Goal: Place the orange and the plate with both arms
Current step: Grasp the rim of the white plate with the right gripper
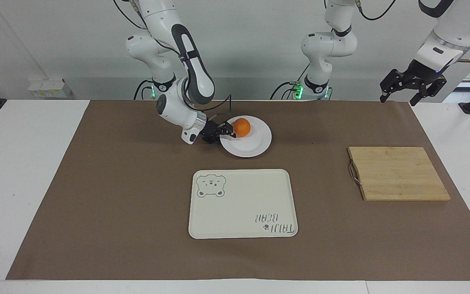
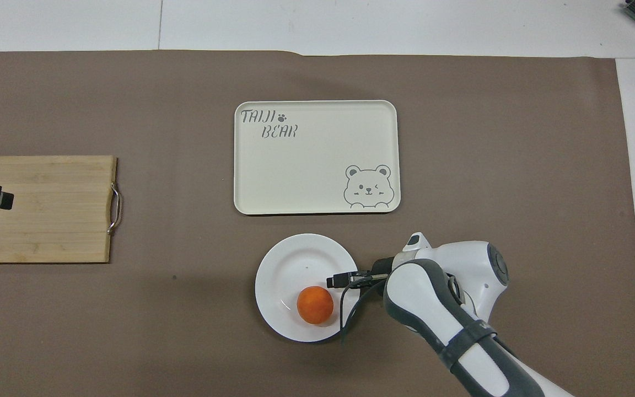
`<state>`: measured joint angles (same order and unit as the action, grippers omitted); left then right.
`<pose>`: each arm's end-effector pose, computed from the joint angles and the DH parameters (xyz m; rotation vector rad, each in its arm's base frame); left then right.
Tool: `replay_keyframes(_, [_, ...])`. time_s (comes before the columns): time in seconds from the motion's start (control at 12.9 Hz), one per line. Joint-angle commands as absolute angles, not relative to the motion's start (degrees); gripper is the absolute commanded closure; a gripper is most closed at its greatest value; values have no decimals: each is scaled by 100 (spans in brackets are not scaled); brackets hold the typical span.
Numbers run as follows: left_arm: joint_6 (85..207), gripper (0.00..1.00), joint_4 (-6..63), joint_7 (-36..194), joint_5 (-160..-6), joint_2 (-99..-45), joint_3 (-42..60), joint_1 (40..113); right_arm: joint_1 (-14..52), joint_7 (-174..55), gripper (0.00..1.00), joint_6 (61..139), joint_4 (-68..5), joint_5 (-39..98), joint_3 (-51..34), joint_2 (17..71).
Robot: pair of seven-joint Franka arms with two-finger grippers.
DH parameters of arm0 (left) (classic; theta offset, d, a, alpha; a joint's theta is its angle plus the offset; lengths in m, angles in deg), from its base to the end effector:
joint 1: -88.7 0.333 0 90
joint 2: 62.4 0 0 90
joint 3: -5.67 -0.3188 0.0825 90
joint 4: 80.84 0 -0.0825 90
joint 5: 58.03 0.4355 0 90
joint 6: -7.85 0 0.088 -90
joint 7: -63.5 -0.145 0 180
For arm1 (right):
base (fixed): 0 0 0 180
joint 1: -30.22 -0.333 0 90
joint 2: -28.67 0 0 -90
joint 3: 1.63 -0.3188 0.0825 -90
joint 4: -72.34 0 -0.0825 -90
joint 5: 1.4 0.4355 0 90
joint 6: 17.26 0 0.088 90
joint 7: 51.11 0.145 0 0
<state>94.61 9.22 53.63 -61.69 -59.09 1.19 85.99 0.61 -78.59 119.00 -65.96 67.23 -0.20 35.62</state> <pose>0.5821 0.0096 0.6183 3.0656 -0.2228 0.0106 0.4423 0.2753 0.1849 -2.4097 0.0037 0.1712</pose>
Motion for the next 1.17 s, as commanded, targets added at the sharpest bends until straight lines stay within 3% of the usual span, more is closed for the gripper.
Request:
replay_keyframes(0.0, [9056, 0, 101, 5296, -6093, -6405, 190, 8676, -184, -7600, 55, 12133, -6767, 6900, -13, 3447])
replay_keyframes(0.23, [9037, 0, 63, 5322, -5840, -6390, 233, 8589, -440, -7327, 100, 12539, -6820, 6900, -5, 3465])
replay_keyframes(0.62, [9064, 0, 354, 5348, -5794, -6249, 251, 8580, -213, -7378, 100, 12416, -6793, 6900, -13, 3491])
replay_keyframes(1.09, [9038, 0, 415, 5322, -5699, -6196, 242, 8659, 244, -7397, 100, 11731, -6407, 6918, -5, 3299])
